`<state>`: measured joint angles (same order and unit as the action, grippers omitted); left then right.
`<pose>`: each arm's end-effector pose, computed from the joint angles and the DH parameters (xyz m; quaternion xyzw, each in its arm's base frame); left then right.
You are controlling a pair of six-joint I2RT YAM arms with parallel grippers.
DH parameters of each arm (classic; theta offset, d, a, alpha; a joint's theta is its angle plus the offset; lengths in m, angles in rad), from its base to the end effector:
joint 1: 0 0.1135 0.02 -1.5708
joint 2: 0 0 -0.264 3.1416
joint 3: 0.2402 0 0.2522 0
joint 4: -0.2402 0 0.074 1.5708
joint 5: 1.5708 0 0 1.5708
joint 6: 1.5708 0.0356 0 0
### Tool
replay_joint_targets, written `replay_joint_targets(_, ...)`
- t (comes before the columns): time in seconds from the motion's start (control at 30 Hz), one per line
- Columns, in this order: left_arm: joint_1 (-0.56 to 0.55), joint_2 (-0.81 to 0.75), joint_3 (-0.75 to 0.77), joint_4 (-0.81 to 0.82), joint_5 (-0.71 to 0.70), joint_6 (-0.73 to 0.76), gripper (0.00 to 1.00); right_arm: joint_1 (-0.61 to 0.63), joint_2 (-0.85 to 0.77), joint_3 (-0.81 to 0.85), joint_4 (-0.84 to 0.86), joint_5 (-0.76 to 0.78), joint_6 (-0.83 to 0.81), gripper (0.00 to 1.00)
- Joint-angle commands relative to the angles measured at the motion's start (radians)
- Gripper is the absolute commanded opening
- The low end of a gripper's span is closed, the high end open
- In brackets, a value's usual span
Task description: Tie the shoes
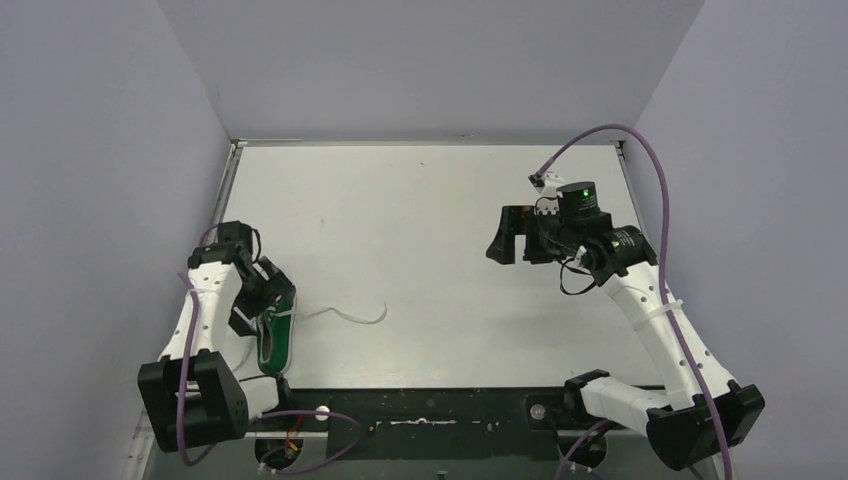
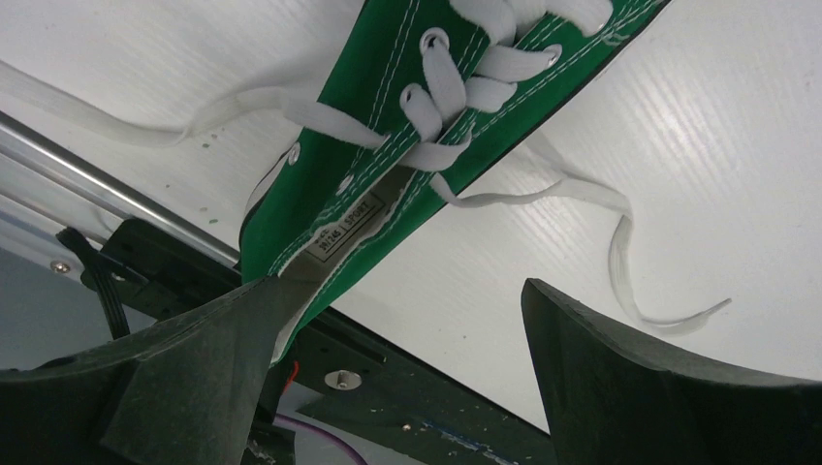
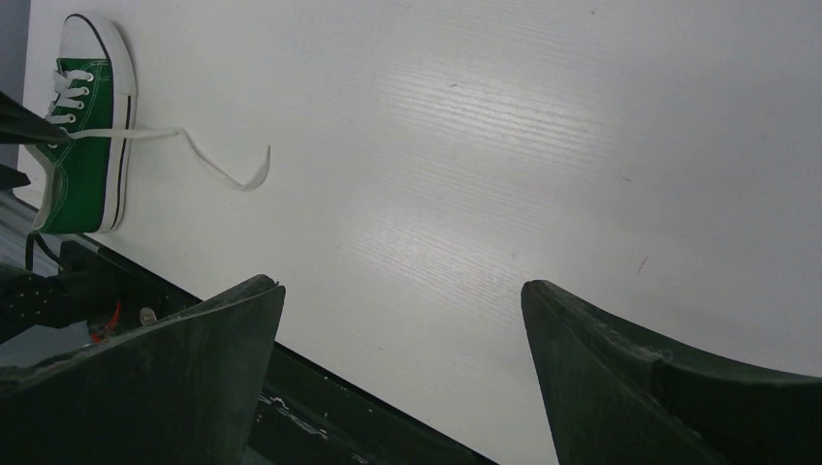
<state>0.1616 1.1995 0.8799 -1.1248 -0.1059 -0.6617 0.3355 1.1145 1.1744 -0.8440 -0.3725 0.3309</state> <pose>0.1863 0.0342 0.2310 -0.4018 0.9120 0.0356 0.0742 0.2039 0.0848 0.3494 -0.0731 0.9075 0.2848 0.3000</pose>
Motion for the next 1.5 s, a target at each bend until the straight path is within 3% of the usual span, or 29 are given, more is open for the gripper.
replay_joint_targets(0.0, 0.024, 0.029, -0.014, 0.151, -0.009, 0.053, 0.92, 0.010, -0.030, 0.001, 0.068, -0.018, 0.002, 1.00)
replay_joint_targets(0.17, 0.027, 0.060, -0.052, 0.271, 0.053, 0.111, 0.90, 0.010, -0.018, 0.001, 0.079, -0.018, 0.005, 1.00)
replay_joint_targets(0.4, 0.027, 0.183, -0.047, 0.297, 0.051, 0.126, 0.75, 0.010, -0.018, -0.005, 0.074, -0.017, 0.000, 1.00)
replay_joint_targets(0.5, 0.024, 0.227, -0.030, 0.285, 0.038, 0.122, 0.62, 0.011, -0.018, -0.007, 0.075, -0.016, 0.001, 1.00)
replay_joint_targets(0.6, 0.012, 0.266, -0.007, 0.280, 0.064, 0.132, 0.41, 0.013, -0.016, -0.002, 0.076, -0.009, 0.002, 1.00)
replay_joint_targets(0.83, -0.144, 0.278, 0.027, 0.299, 0.176, 0.043, 0.18, 0.012, -0.008, 0.004, 0.059, 0.032, -0.004, 1.00)
replay_joint_targets(1.17, -0.445, 0.408, 0.135, 0.418, 0.287, -0.222, 0.14, 0.032, 0.167, -0.005, 0.013, 0.014, -0.064, 1.00)
replay_joint_targets(1.27, -0.502, 0.455, 0.183, 0.412, 0.282, -0.250, 0.13, 0.126, 0.305, 0.035, 0.011, 0.007, -0.144, 0.98)
replay_joint_targets(1.47, -0.520, 0.483, 0.176, 0.414, 0.309, -0.259, 0.13, 0.390, 0.515, 0.071, 0.191, 0.128, -0.239, 0.93)
